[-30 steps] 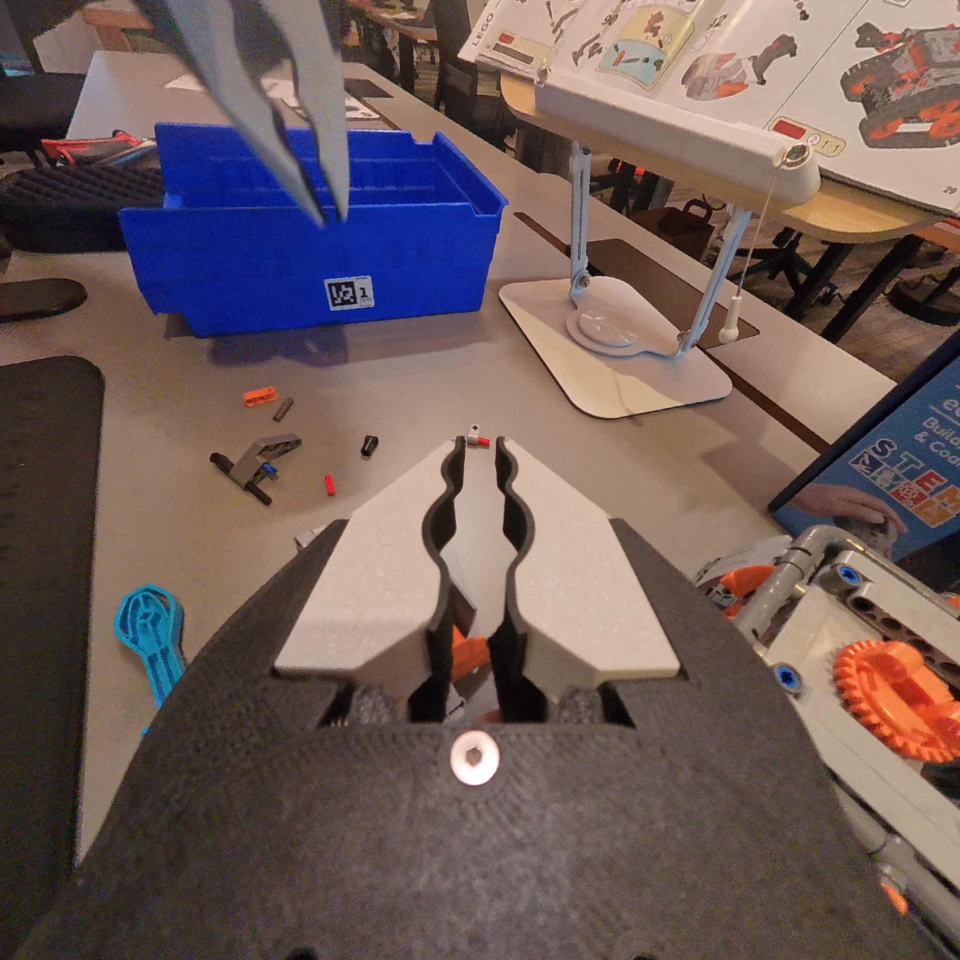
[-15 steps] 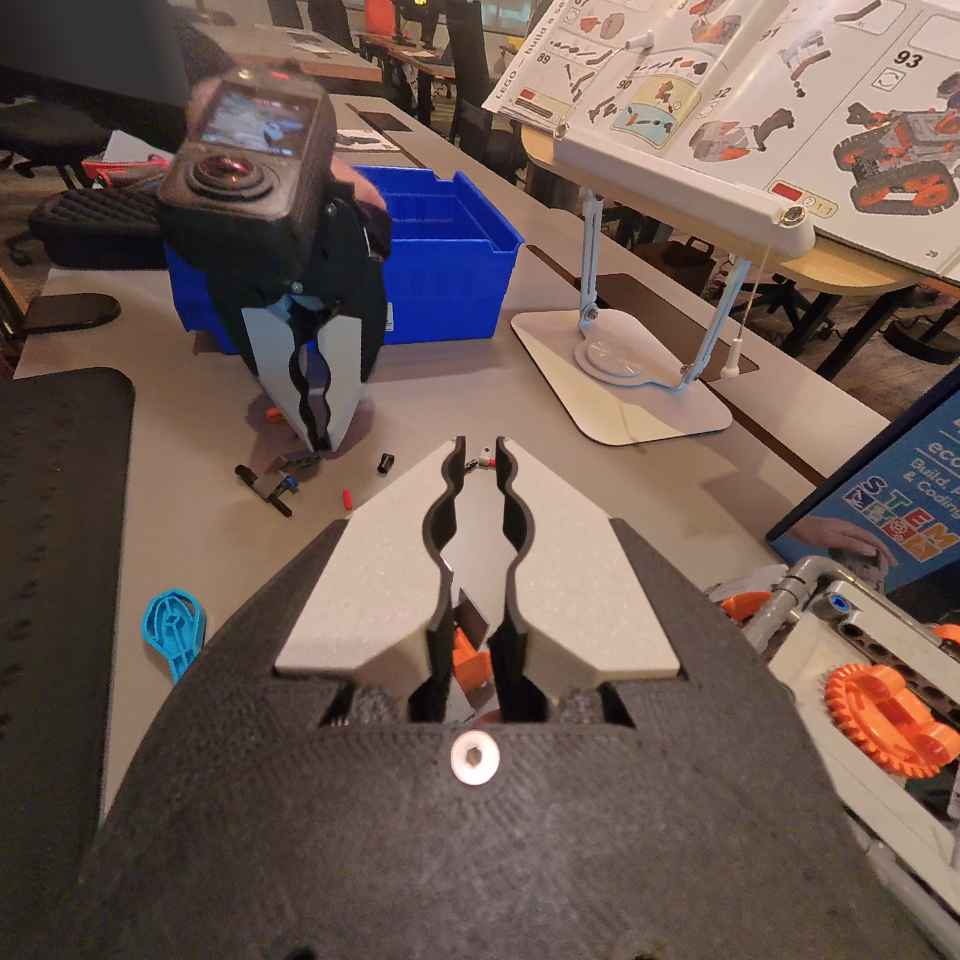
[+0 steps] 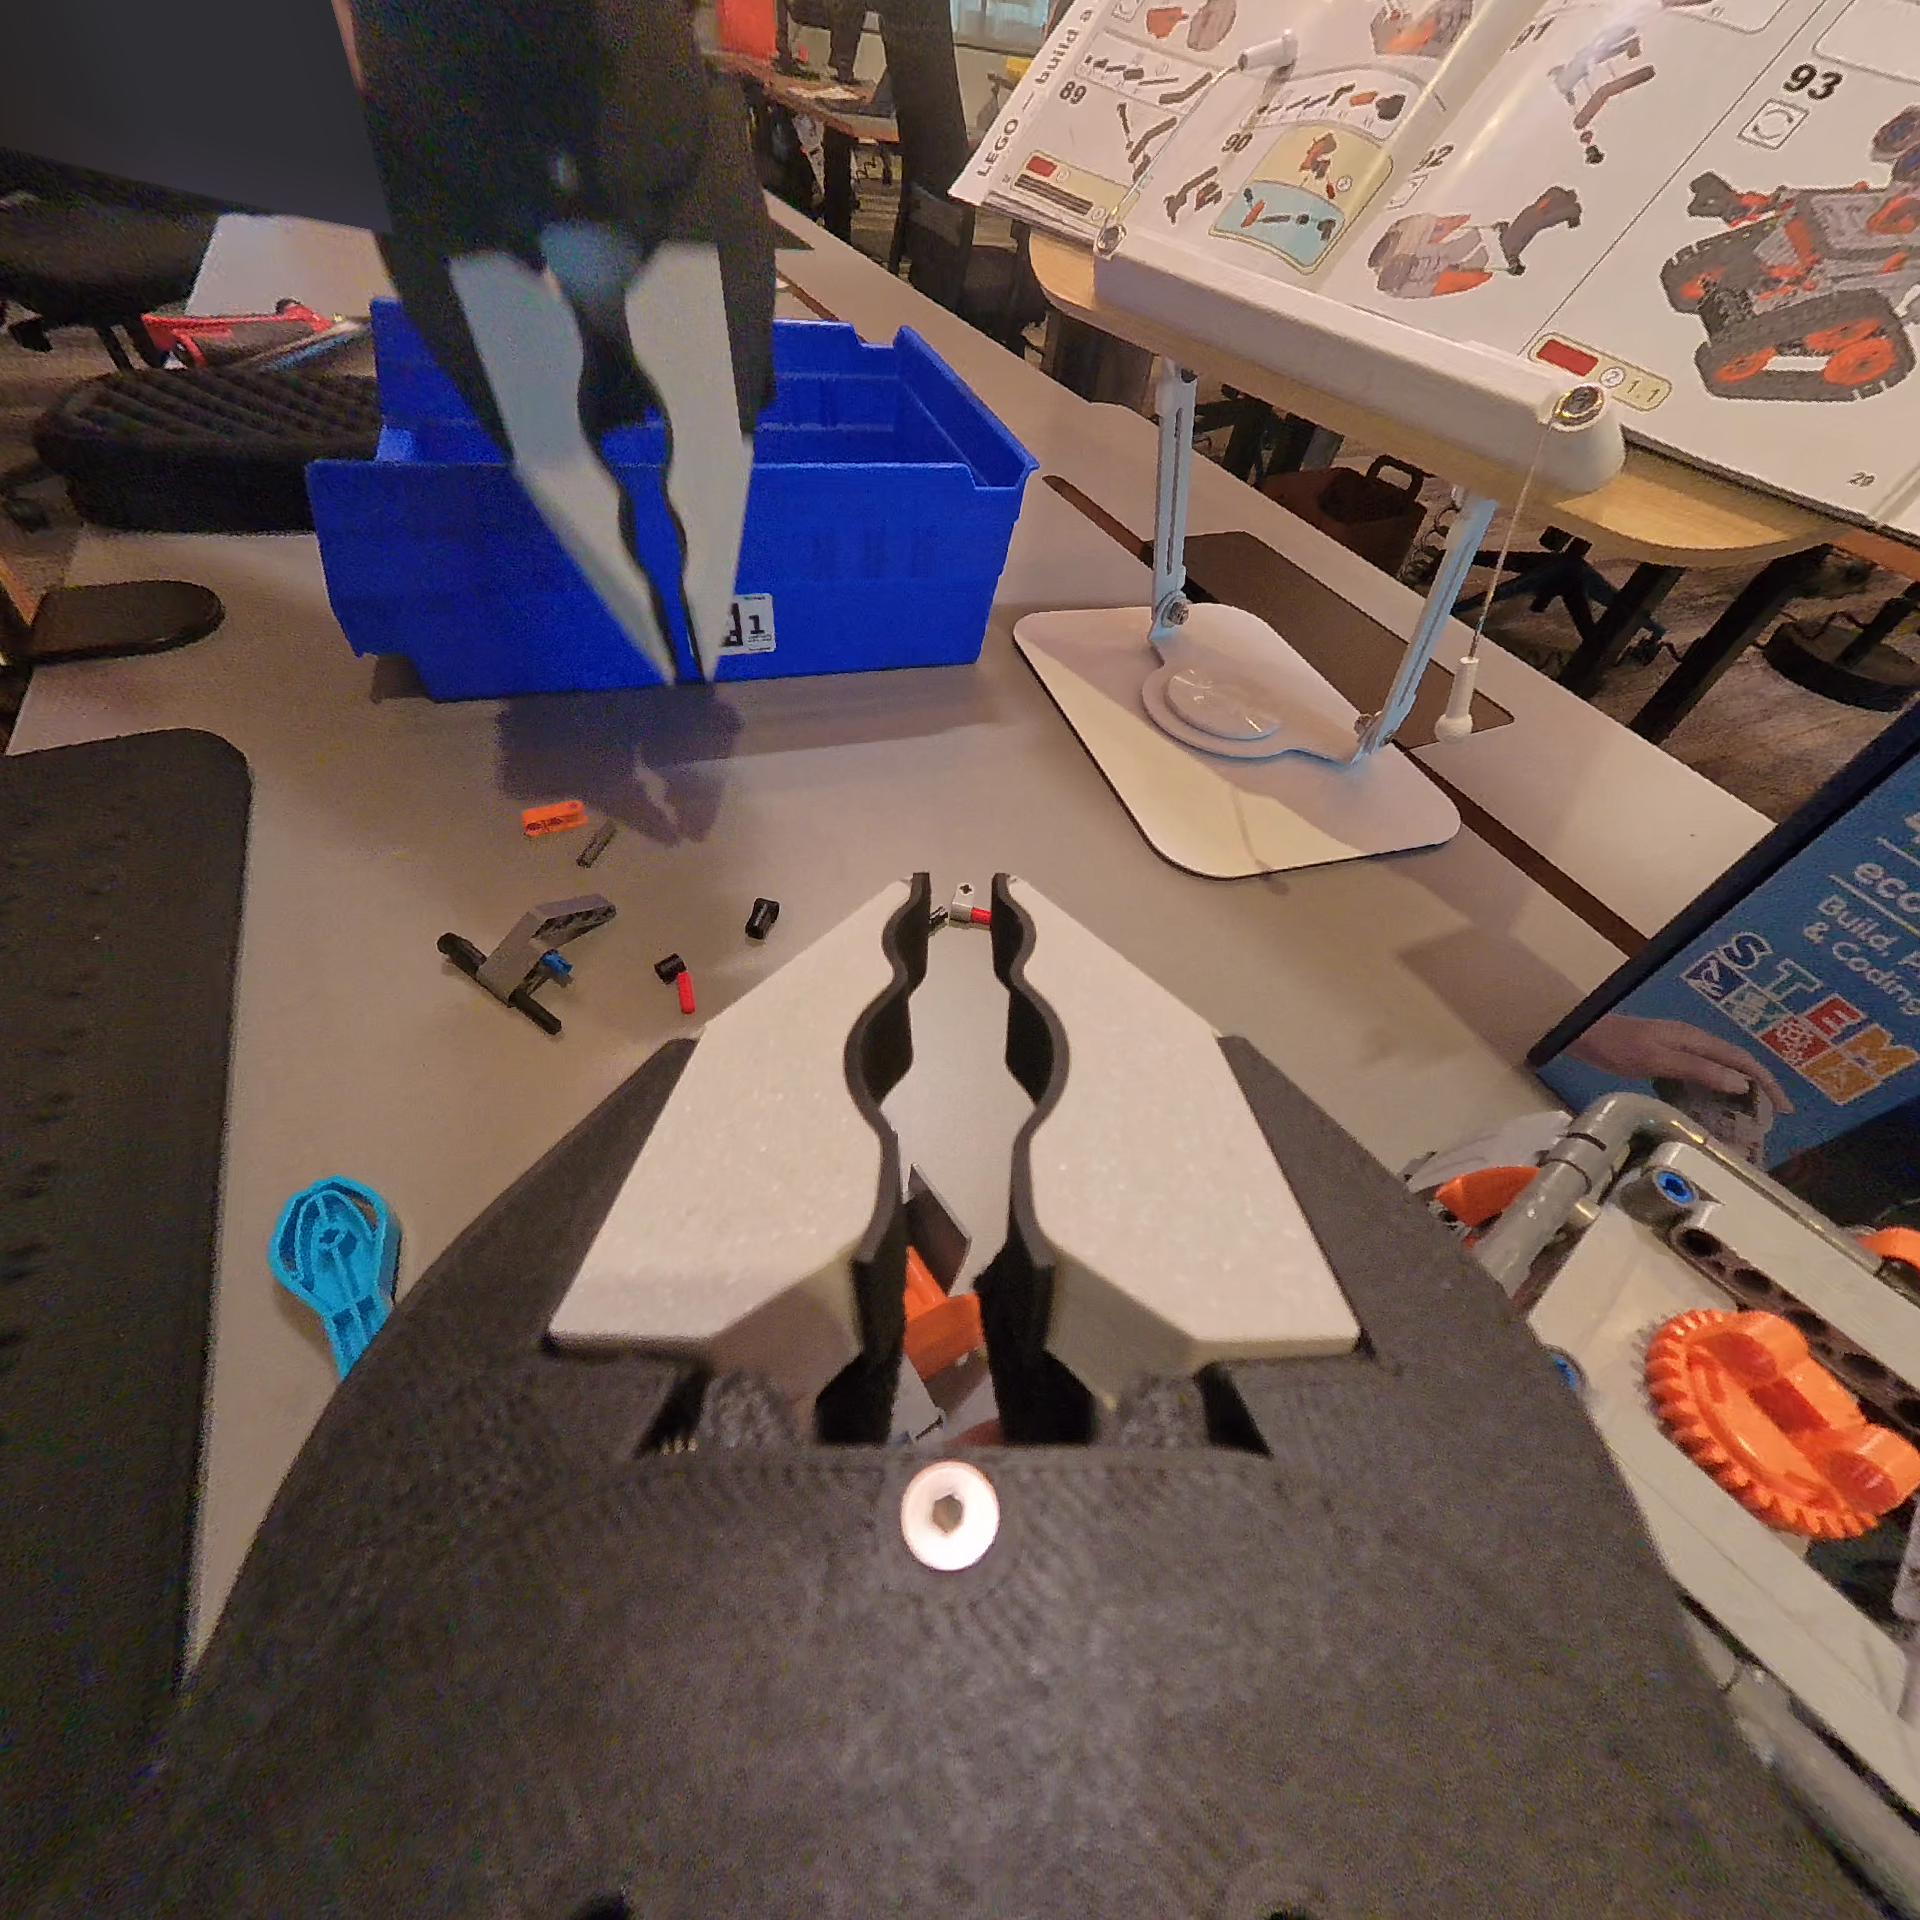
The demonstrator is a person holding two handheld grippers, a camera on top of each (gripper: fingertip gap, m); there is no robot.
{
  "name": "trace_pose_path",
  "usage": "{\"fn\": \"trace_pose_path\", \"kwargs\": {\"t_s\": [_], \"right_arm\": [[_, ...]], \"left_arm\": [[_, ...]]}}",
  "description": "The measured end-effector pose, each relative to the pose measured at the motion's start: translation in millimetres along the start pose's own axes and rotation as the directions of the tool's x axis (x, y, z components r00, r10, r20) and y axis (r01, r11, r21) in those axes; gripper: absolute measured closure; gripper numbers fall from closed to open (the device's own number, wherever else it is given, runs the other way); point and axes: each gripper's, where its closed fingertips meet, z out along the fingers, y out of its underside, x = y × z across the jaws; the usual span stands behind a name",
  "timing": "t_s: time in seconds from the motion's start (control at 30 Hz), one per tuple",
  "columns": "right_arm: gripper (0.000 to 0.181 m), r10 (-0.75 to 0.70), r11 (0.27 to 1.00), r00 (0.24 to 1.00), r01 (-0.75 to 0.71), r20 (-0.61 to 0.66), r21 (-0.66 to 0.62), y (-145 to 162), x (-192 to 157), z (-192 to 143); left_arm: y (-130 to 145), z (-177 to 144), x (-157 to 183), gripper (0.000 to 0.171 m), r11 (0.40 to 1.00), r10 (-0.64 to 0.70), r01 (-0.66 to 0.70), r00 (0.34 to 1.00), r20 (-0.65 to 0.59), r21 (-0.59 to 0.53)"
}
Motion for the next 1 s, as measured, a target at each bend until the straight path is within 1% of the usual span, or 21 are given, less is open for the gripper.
{"fn": "trace_pose_path", "kwargs": {"t_s": [0.07,0.13,0.23,0.27,0.3,0.37,0.43,0.5,0.53,0.63,0.7,0.77,0.83,0.93,1.0], "right_arm": [[0.172,-0.001,1.0,1.0,0.001,0.0,0.002,-0.6,-0.2,-0.3],[0.172,-0.001,1.0,1.0,0.001,0.0,0.001,-0.5,-0.3,0.0],[0.172,-0.001,1.0,1.0,0.001,0.001,0.001,-0.6,-0.6,0.2],[0.172,-0.002,1.0,1.0,0.002,0.001,0.0,-0.8,-0.9,0.3],[0.172,-0.004,1.0,1.0,0.004,0.001,-0.001,-0.7,-1.3,0.5],[0.172,-0.003,1.0,1.0,0.003,0.001,-0.005,0.3,-1.2,1.5],[0.172,0.002,1.0,1.0,-0.002,0.002,-0.012,2.8,-0.5,3.0],[0.172,0.008,1.0,1.0,-0.008,0.001,-0.022,5.8,0.7,4.4],[0.172,0.01,1.0,1.0,-0.01,0.0,-0.025,7.0,1.3,4.9],[0.172,0.017,0.999,1.0,-0.017,-0.004,-0.031,9.6,2.9,5.8],[0.172,0.019,0.999,1.0,-0.019,-0.004,-0.035,10.8,3.5,6.1],[0.172,0.02,0.999,1.0,-0.02,-0.004,-0.036,11.3,3.8,6.1],[0.172,0.019,0.999,1.0,-0.019,-0.003,-0.034,10.6,3.6,5.6],[0.172,0.015,1.0,1.0,-0.015,-0.002,-0.026,8.4,2.8,4.4],[0.172,0.012,1.0,1.0,-0.012,0.0,-0.023,7.2,2.1,3.8]], "left_arm": [[5.6,-32.5,-16.2,0.171,0.998,-0.053,0.05,0.996,0.068,0.044],[20.1,-65.8,-35.6,0.171,0.993,-0.104,0.094,0.982,0.158,0.071],[56.7,-104.2,-57.9,0.168,0.981,-0.191,0.177,0.946,0.26,0.079],[74.2,-111.0,-64.1,0.165,0.976,-0.216,0.207,0.932,0.292,0.061],[91.2,-113.4,-66.4,0.162,0.969,-0.247,0.244,0.923,0.296,0.046],[126.4,-108.1,-68.9,0.158,0.948,-0.303,0.318,0.905,0.298,-0.002],[157.7,-92.8,-67.1,0.157,0.936,-0.312,0.345,0.906,0.287,-0.07],[184.1,-76.2,-65.3,0.156,0.921,-0.313,0.362,0.908,0.278,-0.146],[191.5,-68.7,-64.8,0.155,0.916,-0.318,0.368,0.91,0.267,-0.162],[198.0,-45.9,-66.0,0.157,0.905,-0.361,0.398,0.906,0.223,-0.152],[206.8,-33.0,-70.9,0.156,0.907,-0.324,0.372,0.916,0.235,-0.199],[210.9,-21.9,-75.7,0.156,0.909,-0.304,0.355,0.923,0.235,-0.217],[215.8,-15.5,-86.0,0.155,0.913,-0.283,0.343,0.923,0.262,-0.223],[222.1,-8.8,-91.7,0.154,0.911,-0.278,0.338,0.926,0.254,-0.237],[223.3,-7.2,-94.3,0.156,0.911,-0.284,0.342,0.926,0.248,-0.232]]}}
